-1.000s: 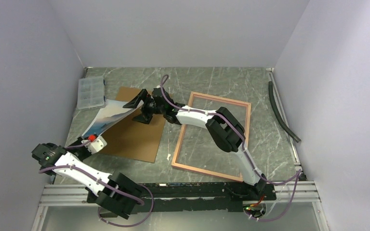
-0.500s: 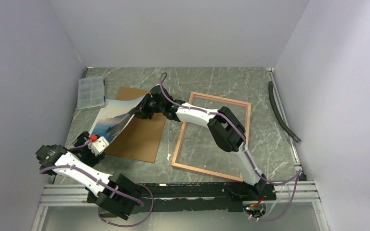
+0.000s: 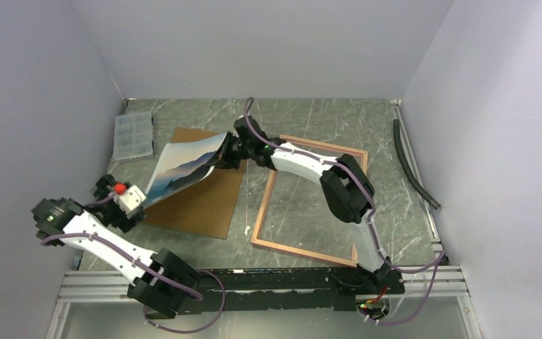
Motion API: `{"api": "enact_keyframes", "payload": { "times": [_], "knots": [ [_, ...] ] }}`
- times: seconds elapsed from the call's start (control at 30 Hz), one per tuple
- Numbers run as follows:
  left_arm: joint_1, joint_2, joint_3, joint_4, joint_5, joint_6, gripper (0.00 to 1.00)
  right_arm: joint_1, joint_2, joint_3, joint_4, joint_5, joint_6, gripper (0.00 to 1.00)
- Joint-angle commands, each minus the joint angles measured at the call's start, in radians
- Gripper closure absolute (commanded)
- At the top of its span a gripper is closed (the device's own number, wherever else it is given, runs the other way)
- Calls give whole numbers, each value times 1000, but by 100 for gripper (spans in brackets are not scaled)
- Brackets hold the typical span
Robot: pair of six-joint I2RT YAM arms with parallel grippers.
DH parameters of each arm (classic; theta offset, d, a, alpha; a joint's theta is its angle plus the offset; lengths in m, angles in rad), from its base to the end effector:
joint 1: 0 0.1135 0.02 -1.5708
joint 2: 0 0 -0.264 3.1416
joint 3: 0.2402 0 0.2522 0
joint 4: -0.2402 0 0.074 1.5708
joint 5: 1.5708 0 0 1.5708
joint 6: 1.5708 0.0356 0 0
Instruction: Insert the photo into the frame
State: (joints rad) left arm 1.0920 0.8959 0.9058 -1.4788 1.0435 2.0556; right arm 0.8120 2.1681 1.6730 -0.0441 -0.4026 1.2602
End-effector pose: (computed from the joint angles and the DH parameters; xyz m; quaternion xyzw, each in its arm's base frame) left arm 0.0774 0.0823 0.2906 0.4237 0.7555 0.0456 0.4976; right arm 0.3367 0.3754 0.2134 0.0933 0.8529 0.5044 0.0966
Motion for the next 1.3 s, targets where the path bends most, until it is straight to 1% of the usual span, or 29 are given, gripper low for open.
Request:
{"api": "enact_keyframes", "payload": {
  "times": [0.0, 0.03, 0.07, 0.1, 0.17, 0.2, 0.27, 0.3, 0.37, 0.47, 0.53, 0.63, 0.7, 0.73, 0.77, 0.83, 0.93, 1.0, 1.1, 1.13, 1.27],
  "knots": [
    [-83, 81, 182, 143, 284, -259, 6, -77, -186, 13, -108, 8, -231, 100],
    [-139, 105, 207, 250, 260, -471, 6, -82, -212, 29, -154, 29, -284, 100],
    [-203, 128, 214, 414, 201, -699, 6, -88, -236, 48, -213, 55, -331, 100],
    [-265, 136, 203, 536, 143, -908, 6, -90, -255, 69, -267, 77, -375, 100],
    [-408, 137, 161, 759, -23, -1277, 6, -95, -289, 120, -362, 134, -448, 100],
    [-478, 144, 148, 833, -110, -1380, 6, -99, -307, 133, -399, 156, -479, 100],
    [-618, 198, 176, 861, -274, -1491, 6, -109, -335, 182, -511, 213, -550, 100],
    [-676, 241, 210, 836, -334, -1531, 6, -119, -347, 201, -562, 249, -585, 100],
    [-738, 354, 307, 745, -375, -1601, 6, -151, -410, 195, -632, 283, -625, 100],
    [-762, 466, 421, 629, -314, -1640, 6, -228, -524, 134, -637, 283, -637, 100],
    [-765, 495, 440, 632, -293, -1671, 6, -265, -562, 188, -718, 346, -681, 100],
    [-777, 542, 475, 589, -242, -1647, 6, -267, -578, 358, -912, 486, -774, 100],
    [-784, 570, 504, 559, -221, -1637, 6, -267, -587, 493, -1037, 626, -828, 100],
    [-786, 581, 515, 545, -209, -1627, 6, -267, -594, 534, -1085, 663, -848, 100],
    [-786, 591, 523, 531, -198, -1614, 6, -265, -605, 565, -1128, 738, -864, 100],
    [-787, 599, 525, 510, -186, -1582, 6, -264, -631, 593, -1191, 835, -891, 100],
    [-791, 592, 495, 526, -204, -1566, 6, -259, -652, 610, -1240, 936, -917, 100],
    [-790, 594, 484, 519, -205, -1549, 6, -238, -613, 657, -1280, 973, -933, 100],
    [-792, 601, 479, 511, -209, -1546, 6, -152, -466, 787, -1422, 1075, -956, 100],
    [-794, 605, 477, 510, -212, -1544, 6, -122, -427, 783, -1427, 1109, -967, 100],
    [-796, 596, 453, 511, -233, -1529, 6, -50, -307, 680, -1436, 1152, -977, 100]
  ]
}}
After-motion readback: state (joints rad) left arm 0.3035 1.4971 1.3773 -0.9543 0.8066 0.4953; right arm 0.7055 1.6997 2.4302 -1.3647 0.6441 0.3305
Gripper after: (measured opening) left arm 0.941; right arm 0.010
